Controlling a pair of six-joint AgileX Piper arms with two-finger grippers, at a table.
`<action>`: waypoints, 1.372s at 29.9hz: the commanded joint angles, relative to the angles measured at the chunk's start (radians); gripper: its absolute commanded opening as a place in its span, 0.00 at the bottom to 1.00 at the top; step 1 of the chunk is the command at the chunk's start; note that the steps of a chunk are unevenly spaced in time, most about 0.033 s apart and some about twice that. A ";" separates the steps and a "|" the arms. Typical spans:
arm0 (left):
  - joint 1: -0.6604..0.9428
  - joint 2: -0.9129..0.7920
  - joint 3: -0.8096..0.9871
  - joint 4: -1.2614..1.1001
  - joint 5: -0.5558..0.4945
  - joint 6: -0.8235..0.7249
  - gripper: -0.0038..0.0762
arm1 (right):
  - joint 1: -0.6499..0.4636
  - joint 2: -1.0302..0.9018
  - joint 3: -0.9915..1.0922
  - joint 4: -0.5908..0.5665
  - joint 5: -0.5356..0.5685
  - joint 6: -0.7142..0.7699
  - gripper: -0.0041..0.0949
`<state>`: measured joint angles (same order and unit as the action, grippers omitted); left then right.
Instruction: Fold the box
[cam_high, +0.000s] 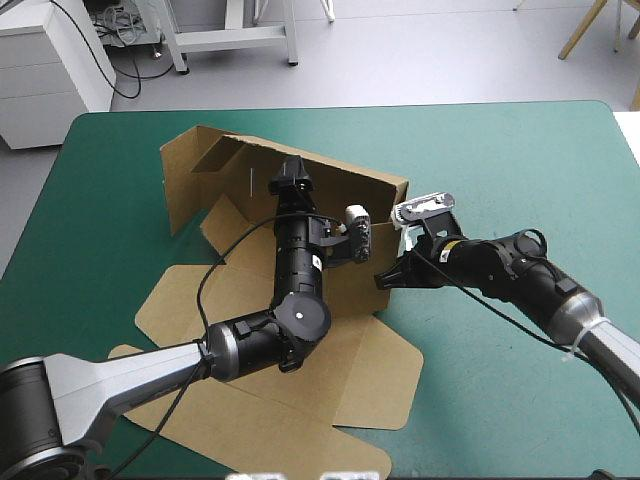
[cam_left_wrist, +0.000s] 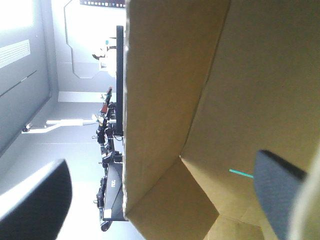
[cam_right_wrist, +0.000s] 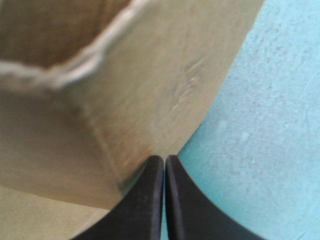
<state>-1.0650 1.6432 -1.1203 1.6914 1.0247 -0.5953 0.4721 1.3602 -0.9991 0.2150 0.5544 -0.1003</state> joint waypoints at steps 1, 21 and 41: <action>-0.008 -0.041 -0.032 0.125 0.061 -0.001 0.95 | 0.002 -0.082 -0.032 -0.075 -0.044 0.079 0.04; -0.039 -0.143 -0.058 0.095 0.124 0.050 0.95 | 0.002 -0.290 -0.032 -0.299 0.150 0.320 0.04; -0.036 -0.442 -0.286 -0.957 0.067 0.691 0.06 | 0.002 -0.360 -0.032 -0.304 0.278 0.331 0.04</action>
<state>-1.0958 1.2855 -1.3217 0.8708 1.1179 0.0150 0.4721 1.0201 -0.9991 -0.0834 0.8706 0.2305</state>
